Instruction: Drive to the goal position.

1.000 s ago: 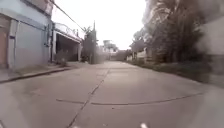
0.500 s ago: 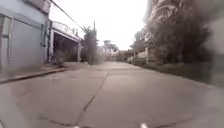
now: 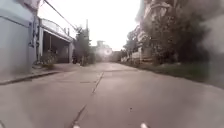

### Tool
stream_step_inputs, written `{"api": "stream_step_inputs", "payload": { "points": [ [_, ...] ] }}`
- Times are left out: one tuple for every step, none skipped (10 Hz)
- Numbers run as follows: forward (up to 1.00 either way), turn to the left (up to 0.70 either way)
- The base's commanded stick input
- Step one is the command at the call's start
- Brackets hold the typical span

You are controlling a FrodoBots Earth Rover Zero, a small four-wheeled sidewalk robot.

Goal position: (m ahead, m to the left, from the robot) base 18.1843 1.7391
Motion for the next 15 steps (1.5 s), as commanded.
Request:
{"api": "stream_step_inputs", "payload": {
  "points": [
    [1.00, 0.01],
    [1.00, 0.01],
    [1.00, 0.01],
    [1.00, 0.01],
    [1.00, 0.01],
    [1.00, 0.01],
    [1.00, 0.01],
    [1.00, 0.01],
    [1.00, 0.01],
    [1.00, 0.01],
    [1.00, 0.01],
    [1.00, 0.01],
    [1.00, 0.01],
    [1.00, 0.01],
    [1.00, 0.01]
  ]
}}
